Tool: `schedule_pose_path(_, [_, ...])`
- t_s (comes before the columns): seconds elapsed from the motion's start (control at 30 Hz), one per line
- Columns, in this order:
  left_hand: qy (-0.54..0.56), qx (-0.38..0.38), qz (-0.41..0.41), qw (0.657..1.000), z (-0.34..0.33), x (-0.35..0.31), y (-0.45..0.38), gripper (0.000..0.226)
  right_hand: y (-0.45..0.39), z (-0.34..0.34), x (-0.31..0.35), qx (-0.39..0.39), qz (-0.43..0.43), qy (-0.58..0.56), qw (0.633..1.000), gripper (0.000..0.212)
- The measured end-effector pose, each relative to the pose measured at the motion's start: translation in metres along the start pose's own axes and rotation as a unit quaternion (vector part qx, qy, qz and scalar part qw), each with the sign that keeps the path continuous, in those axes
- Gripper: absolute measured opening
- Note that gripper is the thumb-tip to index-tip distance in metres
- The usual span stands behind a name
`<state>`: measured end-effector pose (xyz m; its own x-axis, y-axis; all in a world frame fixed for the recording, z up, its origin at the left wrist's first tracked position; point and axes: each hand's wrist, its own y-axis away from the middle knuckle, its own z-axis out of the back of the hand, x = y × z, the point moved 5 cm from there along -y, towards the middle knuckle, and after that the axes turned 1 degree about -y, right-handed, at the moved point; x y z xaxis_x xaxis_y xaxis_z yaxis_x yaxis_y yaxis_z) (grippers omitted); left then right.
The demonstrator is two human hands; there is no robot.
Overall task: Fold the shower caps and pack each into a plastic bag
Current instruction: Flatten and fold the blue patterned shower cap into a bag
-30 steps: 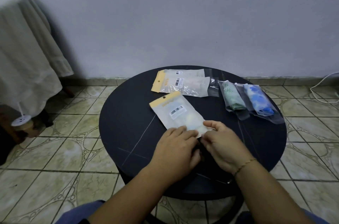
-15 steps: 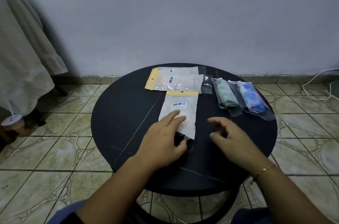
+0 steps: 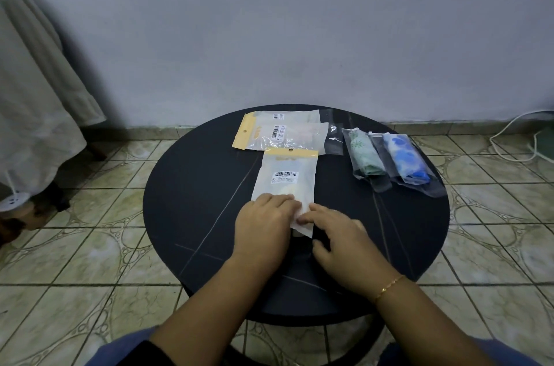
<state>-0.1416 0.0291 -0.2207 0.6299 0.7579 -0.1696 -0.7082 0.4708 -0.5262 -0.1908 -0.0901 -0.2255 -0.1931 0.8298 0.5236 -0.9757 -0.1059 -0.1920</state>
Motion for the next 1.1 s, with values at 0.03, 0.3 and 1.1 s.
schedule_pose_path(0.03, [0.001, 0.004, 0.009, 1.0, -0.001, 0.002, 0.0, 0.03, 0.0, -0.001, 0.001, -0.004, 0.007, 0.005, 1.0, 0.042])
schedule_pose_path(0.3, [0.227, 0.23, 0.083, 0.943, 0.023, 0.03, 0.008, 0.078, -0.003, 0.008, -0.01, 0.002, -0.009, 0.02, 1.0, 0.016])
schedule_pose_path(1.1, [0.333, 0.106, 0.229, 0.909, 0.024, 0.055, 0.026, 0.024, -0.01, 0.006, -0.032, -0.054, -0.111, -0.173, 0.977, 0.017])
